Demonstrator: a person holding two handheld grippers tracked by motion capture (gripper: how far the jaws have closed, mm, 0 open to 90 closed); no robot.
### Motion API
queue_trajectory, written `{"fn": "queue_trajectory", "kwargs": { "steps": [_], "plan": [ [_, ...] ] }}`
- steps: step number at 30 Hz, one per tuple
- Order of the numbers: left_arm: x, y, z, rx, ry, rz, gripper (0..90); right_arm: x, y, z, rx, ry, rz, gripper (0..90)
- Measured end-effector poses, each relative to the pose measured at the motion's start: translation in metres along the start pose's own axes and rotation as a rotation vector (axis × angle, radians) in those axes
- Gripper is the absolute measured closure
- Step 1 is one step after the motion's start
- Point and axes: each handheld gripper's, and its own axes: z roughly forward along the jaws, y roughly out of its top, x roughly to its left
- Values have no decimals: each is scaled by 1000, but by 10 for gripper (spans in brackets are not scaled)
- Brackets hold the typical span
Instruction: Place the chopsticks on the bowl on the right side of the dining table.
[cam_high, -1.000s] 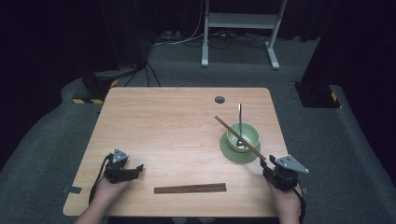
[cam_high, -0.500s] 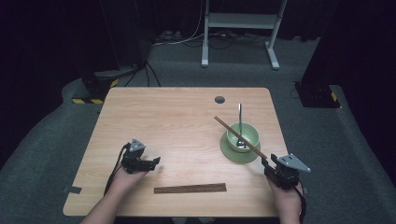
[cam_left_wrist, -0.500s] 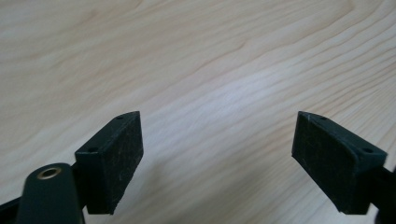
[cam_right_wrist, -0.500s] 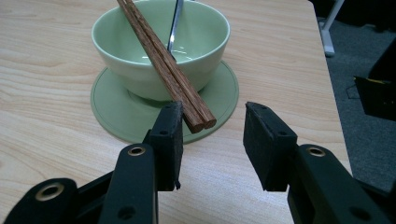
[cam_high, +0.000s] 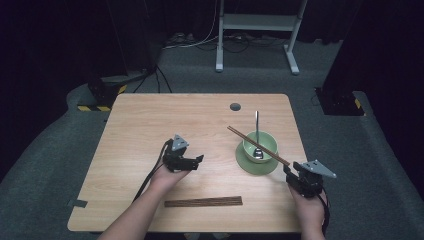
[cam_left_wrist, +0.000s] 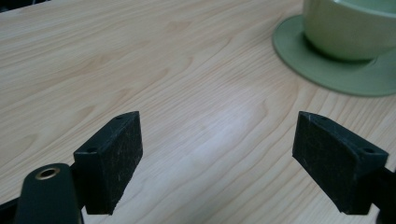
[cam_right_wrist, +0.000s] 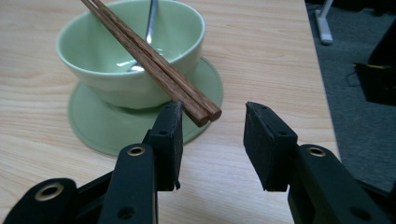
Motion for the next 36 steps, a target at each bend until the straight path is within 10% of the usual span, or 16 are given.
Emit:
{"fn": "queue_trajectory", "kwargs": {
  "steps": [26, 36],
  "plan": [
    [-35, 45, 69, -61, 4, -33, 170, -27, 35, 22, -21, 7, -49, 570],
    [-45, 58, 78, -86, 32, 21, 156, -31, 41, 27, -14, 23, -57, 545]
  ]
}}
